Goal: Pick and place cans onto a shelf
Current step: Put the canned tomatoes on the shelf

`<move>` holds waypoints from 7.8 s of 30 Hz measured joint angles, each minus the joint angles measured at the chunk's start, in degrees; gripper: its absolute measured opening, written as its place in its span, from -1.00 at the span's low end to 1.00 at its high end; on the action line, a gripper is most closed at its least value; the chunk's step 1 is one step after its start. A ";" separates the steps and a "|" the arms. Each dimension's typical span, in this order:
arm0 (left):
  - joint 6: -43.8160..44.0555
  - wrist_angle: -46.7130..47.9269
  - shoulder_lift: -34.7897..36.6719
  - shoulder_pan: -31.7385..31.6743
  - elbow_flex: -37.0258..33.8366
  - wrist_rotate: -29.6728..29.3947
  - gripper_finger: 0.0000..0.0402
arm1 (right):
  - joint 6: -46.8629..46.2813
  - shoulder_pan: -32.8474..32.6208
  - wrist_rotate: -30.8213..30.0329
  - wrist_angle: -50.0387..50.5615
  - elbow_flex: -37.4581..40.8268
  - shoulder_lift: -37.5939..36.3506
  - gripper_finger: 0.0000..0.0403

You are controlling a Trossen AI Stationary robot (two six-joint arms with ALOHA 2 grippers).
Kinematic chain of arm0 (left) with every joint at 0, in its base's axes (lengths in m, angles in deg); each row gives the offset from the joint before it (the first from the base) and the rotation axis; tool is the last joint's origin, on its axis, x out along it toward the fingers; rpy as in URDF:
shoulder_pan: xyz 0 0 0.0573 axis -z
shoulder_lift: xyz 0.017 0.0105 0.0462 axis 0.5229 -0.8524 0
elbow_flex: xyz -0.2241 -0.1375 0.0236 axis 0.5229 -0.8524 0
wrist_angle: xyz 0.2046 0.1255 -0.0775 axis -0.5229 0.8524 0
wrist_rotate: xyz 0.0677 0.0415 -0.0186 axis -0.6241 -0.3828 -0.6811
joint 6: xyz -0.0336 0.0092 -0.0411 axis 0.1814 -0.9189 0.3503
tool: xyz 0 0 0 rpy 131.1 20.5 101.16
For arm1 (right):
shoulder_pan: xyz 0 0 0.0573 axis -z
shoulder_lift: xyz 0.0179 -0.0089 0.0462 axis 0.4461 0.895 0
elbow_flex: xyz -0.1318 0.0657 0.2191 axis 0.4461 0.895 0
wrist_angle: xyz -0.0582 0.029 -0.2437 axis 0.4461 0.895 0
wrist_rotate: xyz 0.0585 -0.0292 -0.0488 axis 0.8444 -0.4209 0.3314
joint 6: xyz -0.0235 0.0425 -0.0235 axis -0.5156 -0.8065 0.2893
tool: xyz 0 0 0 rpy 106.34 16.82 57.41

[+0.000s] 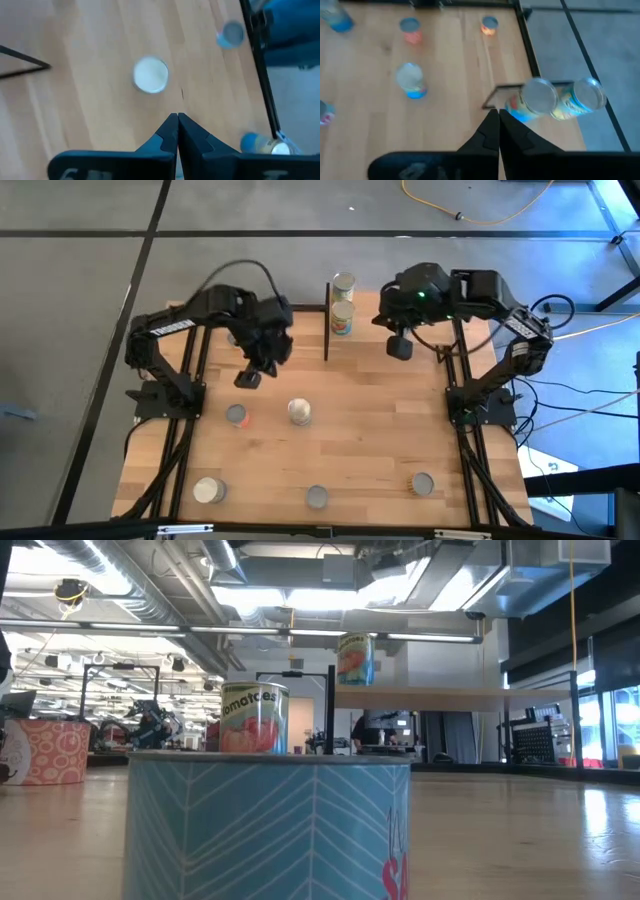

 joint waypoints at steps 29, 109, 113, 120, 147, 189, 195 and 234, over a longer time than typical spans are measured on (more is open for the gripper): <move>1.06 -19.75 0.22 9.28 -21.35 -10.66 -0.71 | -1.11 -8.11 -0.02 0.02 -5.28 -0.55 -0.99; 2.07 -45.24 -6.38 21.81 -37.12 -31.68 -0.99 | 7.91 -10.67 13.55 3.08 -5.19 -6.58 -0.99; 0.47 -45.56 -6.39 21.38 -36.75 -31.63 -0.99 | 7.91 -10.67 13.55 3.07 -5.19 -6.58 -0.99; -0.98 -44.76 -6.49 19.05 -31.16 -28.88 -1.00 | 7.91 -10.65 13.55 3.04 -5.19 -6.58 -0.99; -5.15 -39.17 -28.14 13.99 -1.84 -23.64 -1.00 | 8.13 -10.65 13.55 2.97 -5.22 -6.58 -0.99; -3.47 -37.90 -30.05 14.13 -2.00 -23.23 -0.78 | 8.10 -10.65 13.57 2.99 -5.22 -6.58 -0.99; -3.47 -38.36 -29.88 14.51 -1.72 -27.89 -0.72 | 8.10 -10.65 13.57 2.99 -5.23 -6.58 -0.99; 22.47 1.83 -1.47 22.04 18.55 -38.69 -1.00 | 4.38 -15.17 14.68 1.57 8.53 -6.50 -0.99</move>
